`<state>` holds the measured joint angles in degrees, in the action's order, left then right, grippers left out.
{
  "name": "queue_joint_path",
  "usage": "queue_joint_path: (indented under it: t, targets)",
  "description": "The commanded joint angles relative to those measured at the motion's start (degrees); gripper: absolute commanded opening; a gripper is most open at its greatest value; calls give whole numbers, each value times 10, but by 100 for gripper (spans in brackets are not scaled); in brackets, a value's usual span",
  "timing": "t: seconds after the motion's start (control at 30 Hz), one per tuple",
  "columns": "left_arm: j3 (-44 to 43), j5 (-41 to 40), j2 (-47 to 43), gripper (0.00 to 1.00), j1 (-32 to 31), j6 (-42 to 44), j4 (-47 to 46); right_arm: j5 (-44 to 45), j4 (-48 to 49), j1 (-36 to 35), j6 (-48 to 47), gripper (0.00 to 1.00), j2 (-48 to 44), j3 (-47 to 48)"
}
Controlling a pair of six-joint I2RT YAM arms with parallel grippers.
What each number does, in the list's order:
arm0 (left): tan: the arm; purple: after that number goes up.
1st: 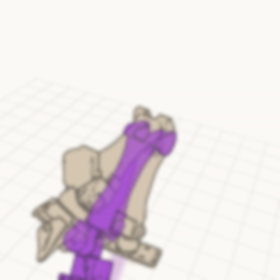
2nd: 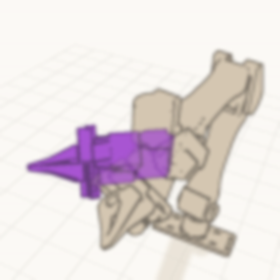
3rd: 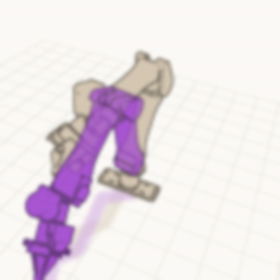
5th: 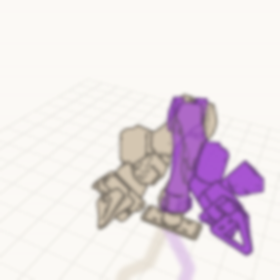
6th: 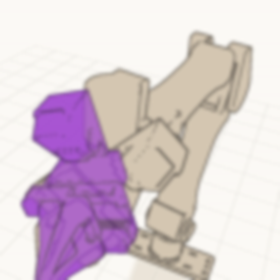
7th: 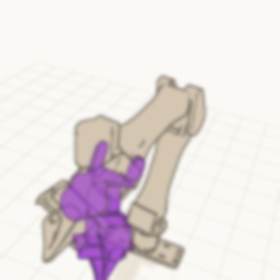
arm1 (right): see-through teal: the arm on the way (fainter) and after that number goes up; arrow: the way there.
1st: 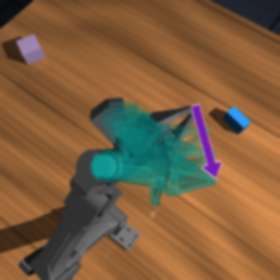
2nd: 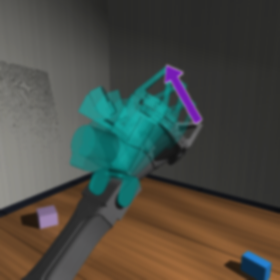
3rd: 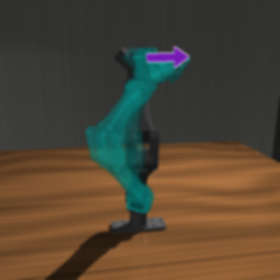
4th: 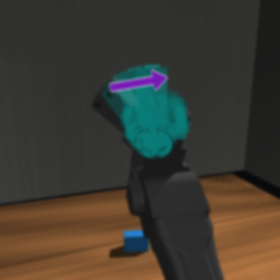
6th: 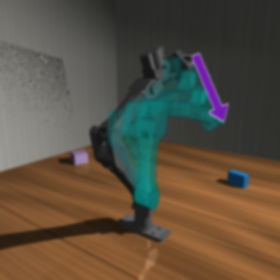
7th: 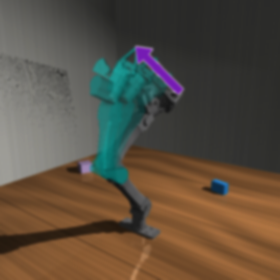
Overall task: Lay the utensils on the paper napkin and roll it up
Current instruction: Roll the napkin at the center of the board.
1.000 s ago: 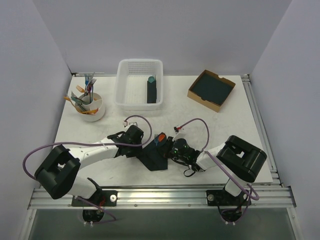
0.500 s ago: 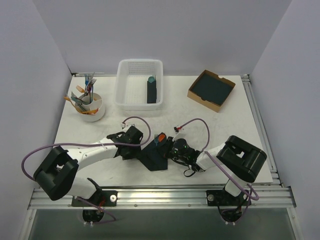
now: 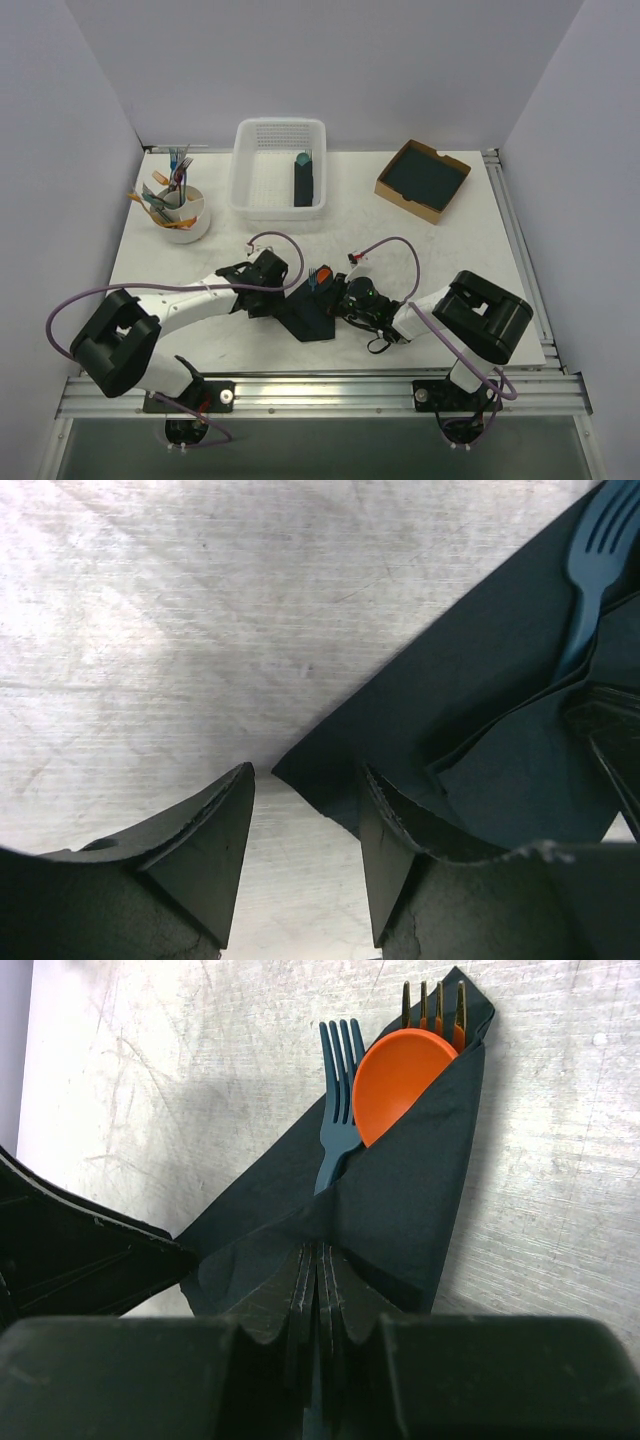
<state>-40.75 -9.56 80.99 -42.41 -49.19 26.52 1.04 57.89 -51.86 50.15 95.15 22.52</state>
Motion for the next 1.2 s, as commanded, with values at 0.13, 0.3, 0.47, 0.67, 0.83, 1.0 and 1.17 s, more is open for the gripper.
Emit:
queue_joint_path:
  t: [0.13,0.3,0.47,0.67,0.83,1.0,1.17]
  targets:
    - [-16,-16,35,54,-10,17,36,8,-1,-4,2,0,10,12]
    - [-13,-14,55,53,-12,22,42,8,-1,-4,2,0,8,11]
    - [-14,-15,68,50,-26,16,51,6,2,-4,3,0,12,9]
    - [-13,-15,85,46,-42,4,55,5,5,-4,1,0,12,8]
    - [-20,-16,100,43,-57,-6,60,4,6,-4,0,0,8,9]
    - [-20,-28,111,41,-67,-18,75,5,6,-4,1,0,7,8]
    - [-18,-45,118,32,-68,-21,79,3,8,-4,2,0,7,5]
